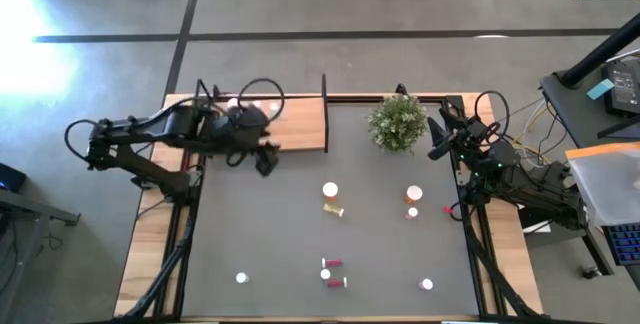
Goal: Pick and place medicine bottles onto shelf by color
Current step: Put the left large orange pill bottle on the shelf aligned with the other large orange pill bottle
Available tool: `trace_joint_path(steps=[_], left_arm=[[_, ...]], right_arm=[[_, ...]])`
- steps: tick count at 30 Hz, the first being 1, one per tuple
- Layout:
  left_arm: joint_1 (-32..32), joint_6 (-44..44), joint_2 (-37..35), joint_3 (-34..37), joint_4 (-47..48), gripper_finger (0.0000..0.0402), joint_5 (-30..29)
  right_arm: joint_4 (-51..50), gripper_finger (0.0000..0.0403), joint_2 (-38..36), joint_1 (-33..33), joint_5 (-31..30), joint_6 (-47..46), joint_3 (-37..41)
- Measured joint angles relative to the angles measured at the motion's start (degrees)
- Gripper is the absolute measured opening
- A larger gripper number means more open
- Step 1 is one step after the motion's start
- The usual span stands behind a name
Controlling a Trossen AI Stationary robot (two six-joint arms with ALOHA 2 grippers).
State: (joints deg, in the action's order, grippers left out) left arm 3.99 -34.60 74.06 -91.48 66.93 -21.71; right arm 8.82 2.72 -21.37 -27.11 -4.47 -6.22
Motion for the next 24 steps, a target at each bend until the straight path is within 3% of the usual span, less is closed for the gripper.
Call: trace_joint_path(steps=[4,11,16,20,24], left_arm=[[5.56,-2.90,-0.02,2.03,-3.31,0.0200,1.73],[12.41,-2.13,0.59,10.53,-18.93,0.0200,2.42],[13.03,-1.79,1.70,17.09,-34.44,0.0200,2.64],[12.33,4.38,3.30,21.42,-50.09,0.0200,2.55],[12.22,6.50,5.17,22.48,-58.98,0.0200,2.46]], right_arm=[[0.00,0.0249,0.00,-0.02,0.00,0.00,0.02],[-0.02,0.0249,0.00,-0.01,0.02,0.00,0.01],[0.00,0.0249,0.00,-0.01,0.02,0.00,0.02],[-0.01,0.0249,0.00,-0.01,0.01,0.00,0.00],[0.00,0.0249,0.00,0.00,0.00,0.00,0.00]])
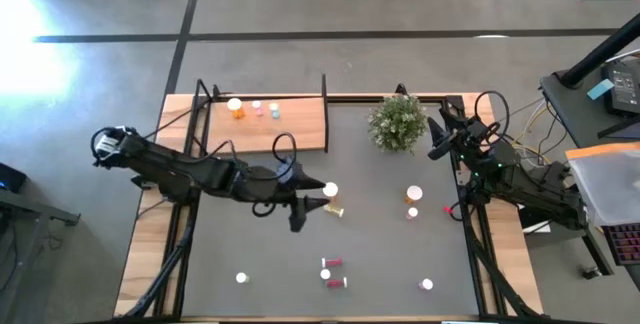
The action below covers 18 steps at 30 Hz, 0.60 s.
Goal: Pick and place medicine bottles onto shelf by color
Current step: Put the left large orange pill bottle on the shelf aligned with the other large orange pill bottle
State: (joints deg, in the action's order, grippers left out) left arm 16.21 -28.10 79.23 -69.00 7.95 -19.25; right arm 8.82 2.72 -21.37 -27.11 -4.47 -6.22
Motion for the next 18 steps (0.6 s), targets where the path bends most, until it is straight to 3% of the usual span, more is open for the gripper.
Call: trace_joint_path(steps=[5,10,15,18], left_arm=[[-0.22,0.71,2.86,0.03,-4.98,0.0200,-1.01],[-1.34,7.11,7.53,0.05,-4.99,0.0200,-4.36],[-2.52,16.20,13.26,0.12,-5.02,0.0200,-13.92],[-3.15,19.72,16.78,0.12,-7.72,0.0200,-15.02]], right_arm=[[-0.02,0.0249,0.00,0.00,0.02,0.00,0.00],[0.01,0.0249,0.00,-0.01,0.00,0.00,0.00],[-0.02,0.0249,0.00,-0.02,0.02,0.00,0.00],[-0.02,0.0249,0.00,-0.01,0.02,0.00,0.01]])
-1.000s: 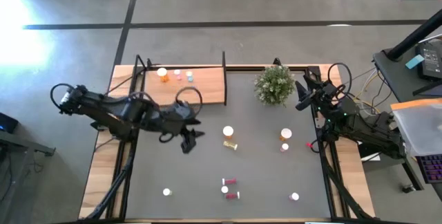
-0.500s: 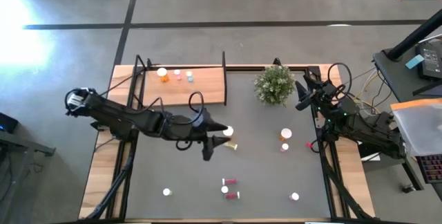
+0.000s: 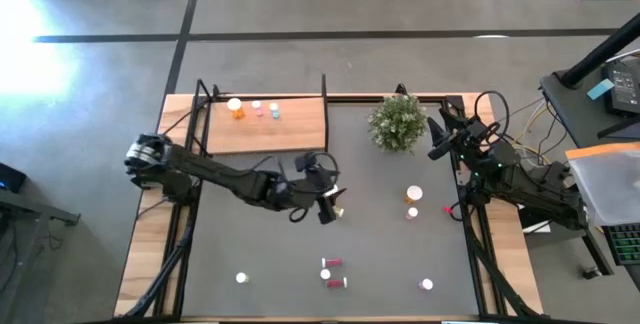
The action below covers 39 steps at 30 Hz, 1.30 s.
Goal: Pick and place medicine bottles onto shelf by color
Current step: Put the left large orange pill bottle on the shelf aligned with the other large orange pill bottle
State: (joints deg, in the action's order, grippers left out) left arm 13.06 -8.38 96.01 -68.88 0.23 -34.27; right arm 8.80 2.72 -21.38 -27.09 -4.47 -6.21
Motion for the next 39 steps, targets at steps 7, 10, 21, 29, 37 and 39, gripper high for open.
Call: trace_joint_path(steps=[7,10,21,29,37,39], left_arm=[[0.08,-0.12,6.15,0.04,-9.97,0.0200,-0.65],[0.04,-0.20,7.79,0.05,-11.40,0.0200,-3.13],[-0.65,-8.27,7.48,3.30,-11.44,0.0203,-6.44],[-1.33,-18.86,7.47,8.02,-11.67,0.0286,-6.60],[-1.35,-16.76,7.75,11.28,-12.67,0.0299,-6.23],[-1.34,-16.74,7.80,11.65,-12.77,0.0299,-5.58]], right_arm=[[0.00,0.0249,0.00,-0.01,-0.02,0.00,-0.01],[0.01,0.0249,0.00,-0.01,0.00,0.00,0.00],[0.00,0.0249,0.00,-0.01,0.00,0.00,0.00],[0.01,0.0249,0.00,-0.01,-0.01,0.00,0.00],[0.02,0.0249,0.00,0.01,0.00,0.00,0.01],[0.02,0.0249,0.00,-0.01,0.00,0.00,0.01]])
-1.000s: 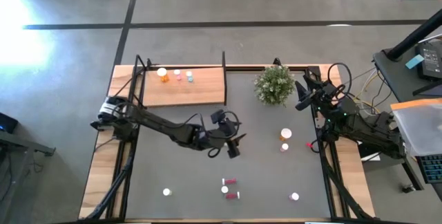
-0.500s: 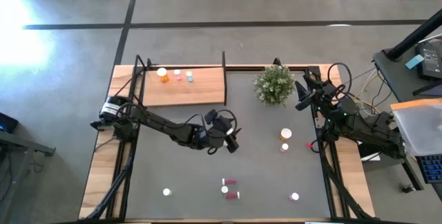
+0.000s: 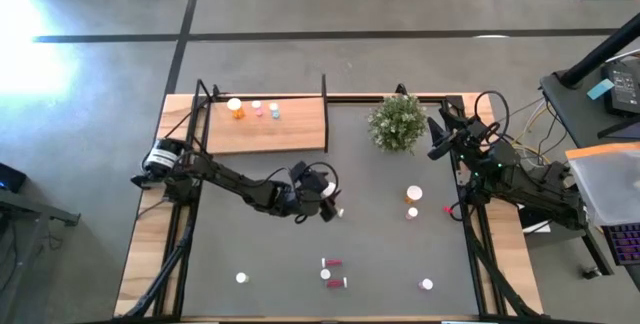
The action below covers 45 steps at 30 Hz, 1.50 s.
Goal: Pick and place medicine bottles onto shelf by color
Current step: Put the left large orange pill bottle on the shelf aligned with the other large orange pill bottle
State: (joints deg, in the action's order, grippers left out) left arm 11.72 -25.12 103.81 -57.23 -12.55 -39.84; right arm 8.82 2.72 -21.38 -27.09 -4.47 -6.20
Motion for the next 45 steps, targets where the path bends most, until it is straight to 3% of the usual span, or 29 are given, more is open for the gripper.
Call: trace_joint_path(steps=[9,23,36,45], left_arm=[[-0.13,0.00,0.73,4.20,-5.57,0.0299,2.26],[-0.63,-0.48,6.08,3.82,-10.89,0.0295,1.81],[-1.14,-1.53,6.08,3.87,-10.44,0.0180,0.40],[-1.15,-1.52,5.92,3.87,-10.44,0.0209,-0.53]], right_arm=[[0.00,0.0249,0.00,0.01,0.00,-0.01,-0.01],[-0.28,0.0249,0.02,0.00,-0.02,-0.01,-0.02],[-0.88,0.0249,0.00,0.00,0.00,0.00,-0.02],[-0.90,0.0249,0.00,0.01,-0.02,0.00,-0.01]])
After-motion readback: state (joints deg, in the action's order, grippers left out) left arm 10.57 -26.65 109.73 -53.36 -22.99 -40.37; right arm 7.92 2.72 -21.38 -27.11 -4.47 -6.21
